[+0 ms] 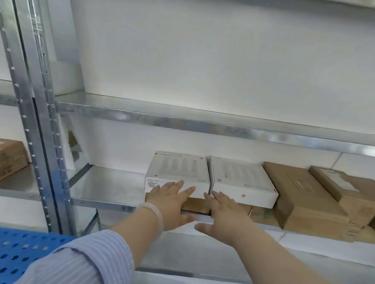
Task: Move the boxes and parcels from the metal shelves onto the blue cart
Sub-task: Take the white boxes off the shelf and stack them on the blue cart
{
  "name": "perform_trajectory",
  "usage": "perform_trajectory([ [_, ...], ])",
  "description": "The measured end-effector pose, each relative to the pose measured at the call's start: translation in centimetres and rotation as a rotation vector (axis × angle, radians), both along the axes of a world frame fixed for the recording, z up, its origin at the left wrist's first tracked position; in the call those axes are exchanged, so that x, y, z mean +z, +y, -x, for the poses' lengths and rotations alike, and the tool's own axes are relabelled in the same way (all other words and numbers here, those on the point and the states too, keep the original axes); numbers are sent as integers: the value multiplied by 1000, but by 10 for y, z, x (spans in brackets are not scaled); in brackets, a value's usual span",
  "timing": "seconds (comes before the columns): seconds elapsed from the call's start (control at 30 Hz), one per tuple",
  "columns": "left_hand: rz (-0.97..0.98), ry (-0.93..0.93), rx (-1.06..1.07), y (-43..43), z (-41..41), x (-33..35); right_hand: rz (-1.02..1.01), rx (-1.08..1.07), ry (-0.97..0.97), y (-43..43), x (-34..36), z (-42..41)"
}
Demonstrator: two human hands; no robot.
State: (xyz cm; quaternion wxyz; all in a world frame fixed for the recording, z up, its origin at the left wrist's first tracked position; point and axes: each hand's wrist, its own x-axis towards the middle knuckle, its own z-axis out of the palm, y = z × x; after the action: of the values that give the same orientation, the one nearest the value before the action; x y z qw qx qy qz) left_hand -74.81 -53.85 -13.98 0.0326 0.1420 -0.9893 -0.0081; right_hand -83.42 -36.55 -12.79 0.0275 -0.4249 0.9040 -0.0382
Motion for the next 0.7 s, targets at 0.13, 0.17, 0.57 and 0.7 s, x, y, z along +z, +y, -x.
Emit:
perform_trajectory([
  [0.13,-31,-26,22,-55,34,-3,59,-34,18,-45,-7,31],
  [0.17,-33,-27,25,-64,41,-5,57,-38,14,-52,-11,38],
  [0.57,-83,-63,129,-128,109,-25,85,-51,-40,-113,-45,108],
  [0.7,-86,-75,196,-143,127,-31,85,-60,-61,-136,-41,137],
])
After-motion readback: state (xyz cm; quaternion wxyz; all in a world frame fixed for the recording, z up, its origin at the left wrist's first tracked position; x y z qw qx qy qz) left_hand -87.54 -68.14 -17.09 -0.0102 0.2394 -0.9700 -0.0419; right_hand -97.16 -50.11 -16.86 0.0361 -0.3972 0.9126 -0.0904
